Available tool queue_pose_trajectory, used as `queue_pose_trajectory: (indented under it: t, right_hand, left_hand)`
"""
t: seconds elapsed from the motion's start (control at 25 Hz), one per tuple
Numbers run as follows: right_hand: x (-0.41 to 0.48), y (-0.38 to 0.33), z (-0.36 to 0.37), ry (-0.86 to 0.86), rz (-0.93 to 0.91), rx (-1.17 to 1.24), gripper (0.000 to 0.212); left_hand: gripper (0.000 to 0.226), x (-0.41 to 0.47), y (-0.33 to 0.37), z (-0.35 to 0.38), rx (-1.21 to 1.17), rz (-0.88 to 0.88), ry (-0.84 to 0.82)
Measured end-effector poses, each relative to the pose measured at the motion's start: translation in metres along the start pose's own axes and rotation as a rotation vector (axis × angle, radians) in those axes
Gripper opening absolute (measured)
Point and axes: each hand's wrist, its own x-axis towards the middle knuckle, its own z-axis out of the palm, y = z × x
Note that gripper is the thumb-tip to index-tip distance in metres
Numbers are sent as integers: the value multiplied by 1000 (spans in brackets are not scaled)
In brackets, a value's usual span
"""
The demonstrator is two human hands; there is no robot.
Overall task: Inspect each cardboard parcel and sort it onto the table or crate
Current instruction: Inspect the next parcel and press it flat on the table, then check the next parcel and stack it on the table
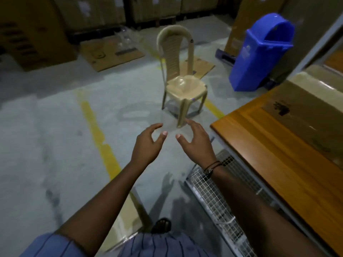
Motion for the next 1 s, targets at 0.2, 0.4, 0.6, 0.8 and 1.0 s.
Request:
queue_pose_trajectory:
  t: [0.2,0.4,0.6,0.8,1.0]
  right_hand:
    - [-6,-30,72,-266,-94,-48,59]
    - [-27,-42,138,-537,-169,-110,56]
    - [-57,-23,205,-756,-158,-164,56]
    - [-73,35,277,-892,-31,-241,59]
    - [-82,117,371,-958,88,-291,56]
  left_hand:
    - [42,-50,-68,-57,13,-256,142]
    - [41,-106,-135,-85,11,-483,249]
    - [42,-157,-202,-85,10,-714,272]
    - [44,-184,-282,-62,67,-874,220]
    - [62,-192,-390,-24,150,-1014,136]
